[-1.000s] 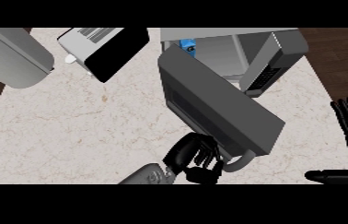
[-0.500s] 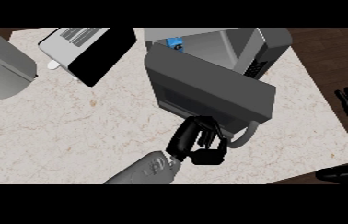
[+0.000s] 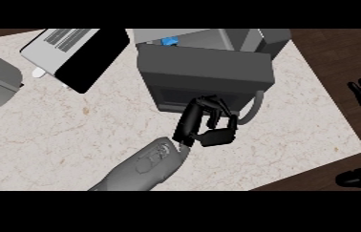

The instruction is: Pick up the milk, place it into the microwave and close the microwave

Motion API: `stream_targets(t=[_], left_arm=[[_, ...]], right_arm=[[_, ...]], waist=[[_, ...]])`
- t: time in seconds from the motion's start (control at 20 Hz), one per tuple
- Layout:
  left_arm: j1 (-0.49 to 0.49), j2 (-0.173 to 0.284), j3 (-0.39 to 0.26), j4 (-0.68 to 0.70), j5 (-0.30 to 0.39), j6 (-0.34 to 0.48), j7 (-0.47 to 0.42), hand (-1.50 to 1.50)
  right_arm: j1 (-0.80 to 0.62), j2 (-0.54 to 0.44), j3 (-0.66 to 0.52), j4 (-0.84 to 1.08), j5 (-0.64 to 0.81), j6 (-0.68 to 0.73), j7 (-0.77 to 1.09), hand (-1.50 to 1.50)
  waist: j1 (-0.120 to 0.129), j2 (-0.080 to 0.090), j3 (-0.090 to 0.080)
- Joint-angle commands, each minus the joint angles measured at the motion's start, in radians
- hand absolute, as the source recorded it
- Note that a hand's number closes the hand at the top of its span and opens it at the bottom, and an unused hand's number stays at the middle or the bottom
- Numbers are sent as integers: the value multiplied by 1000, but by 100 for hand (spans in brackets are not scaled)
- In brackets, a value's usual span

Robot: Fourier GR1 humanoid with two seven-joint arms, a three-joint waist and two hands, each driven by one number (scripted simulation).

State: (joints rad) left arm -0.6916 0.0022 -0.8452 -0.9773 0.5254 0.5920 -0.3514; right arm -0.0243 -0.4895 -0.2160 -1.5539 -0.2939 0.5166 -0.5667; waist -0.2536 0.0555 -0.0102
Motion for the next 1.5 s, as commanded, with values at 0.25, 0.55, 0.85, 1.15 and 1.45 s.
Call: stream_targets(t=[0.25, 0.55, 0.85, 1.15, 1.45], left_arm=[[-147, -2, 94, 111, 137, 24, -29, 150], [-203, -2, 144, 177, 210, -11, -78, 150], [-219, -2, 141, 183, 257, -19, -139, 150], [-221, -2, 141, 205, 299, -37, -186, 150], [-238, -2, 131, 225, 331, -40, -217, 150]], right_arm=[[-40, -57, -6, -23, -67, 61, 43, -150], [-72, -97, -31, -22, -100, 65, 82, -150], [-108, -111, -36, 0, -134, 74, 106, -150], [-139, -151, -67, 16, -162, 85, 120, -150], [-155, -168, -84, 52, -172, 88, 127, -150]], waist=[[-47, 15, 5], [-60, 27, 3], [-56, 35, 4], [-61, 39, 5], [-61, 44, 9]])
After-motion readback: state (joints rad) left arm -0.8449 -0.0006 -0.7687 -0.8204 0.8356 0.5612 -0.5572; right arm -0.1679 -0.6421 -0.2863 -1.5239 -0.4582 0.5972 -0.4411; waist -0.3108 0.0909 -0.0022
